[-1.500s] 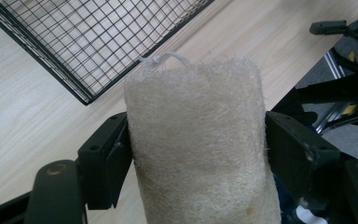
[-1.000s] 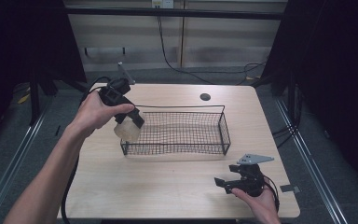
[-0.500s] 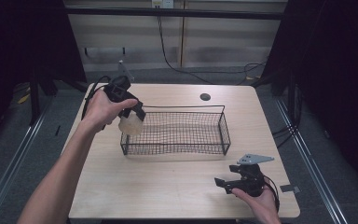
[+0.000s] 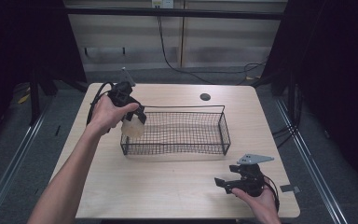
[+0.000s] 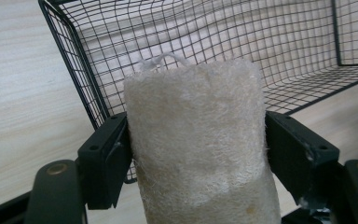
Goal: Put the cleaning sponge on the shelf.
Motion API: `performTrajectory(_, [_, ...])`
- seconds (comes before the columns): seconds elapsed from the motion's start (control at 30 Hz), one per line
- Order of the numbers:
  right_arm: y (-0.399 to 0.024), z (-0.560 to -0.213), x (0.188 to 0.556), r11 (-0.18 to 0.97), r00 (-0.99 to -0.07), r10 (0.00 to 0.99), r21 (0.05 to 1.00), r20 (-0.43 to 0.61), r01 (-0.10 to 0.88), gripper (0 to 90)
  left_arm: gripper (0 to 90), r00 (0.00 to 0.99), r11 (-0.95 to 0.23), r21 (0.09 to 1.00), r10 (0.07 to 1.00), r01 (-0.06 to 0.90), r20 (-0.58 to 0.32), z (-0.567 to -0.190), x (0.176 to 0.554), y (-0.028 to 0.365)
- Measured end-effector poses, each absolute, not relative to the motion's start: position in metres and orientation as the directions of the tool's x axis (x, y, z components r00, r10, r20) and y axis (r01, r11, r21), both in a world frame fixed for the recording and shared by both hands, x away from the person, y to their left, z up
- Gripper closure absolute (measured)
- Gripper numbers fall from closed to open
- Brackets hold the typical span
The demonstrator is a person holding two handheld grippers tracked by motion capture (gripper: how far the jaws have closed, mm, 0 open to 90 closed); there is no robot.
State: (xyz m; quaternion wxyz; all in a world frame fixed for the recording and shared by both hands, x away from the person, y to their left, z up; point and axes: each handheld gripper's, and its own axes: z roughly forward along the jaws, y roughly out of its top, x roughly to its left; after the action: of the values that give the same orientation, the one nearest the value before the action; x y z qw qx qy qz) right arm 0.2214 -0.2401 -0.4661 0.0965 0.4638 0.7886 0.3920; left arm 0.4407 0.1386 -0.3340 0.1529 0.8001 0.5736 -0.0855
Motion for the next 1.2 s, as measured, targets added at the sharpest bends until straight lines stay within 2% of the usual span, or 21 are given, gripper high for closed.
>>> performTrajectory(0.67, [-0.24, -0.467, 0.221, 0.262, -0.547, 0.808, 0.7, 0.218, 0.665, 16.6, 26.5, 0.307, -0.291, 0.099, 0.904, 0.952, -0.296, -0.367, 0.448, 0.132])
performTrajectory(1.2, [-0.24, -0.467, 0.221, 0.26, -0.545, 0.809, 0.699, 0.219, 0.666, 16.0, 26.5, 0.304, -0.296, 0.071, 0.923, 0.953, -0.234, -0.381, 0.451, 0.121])
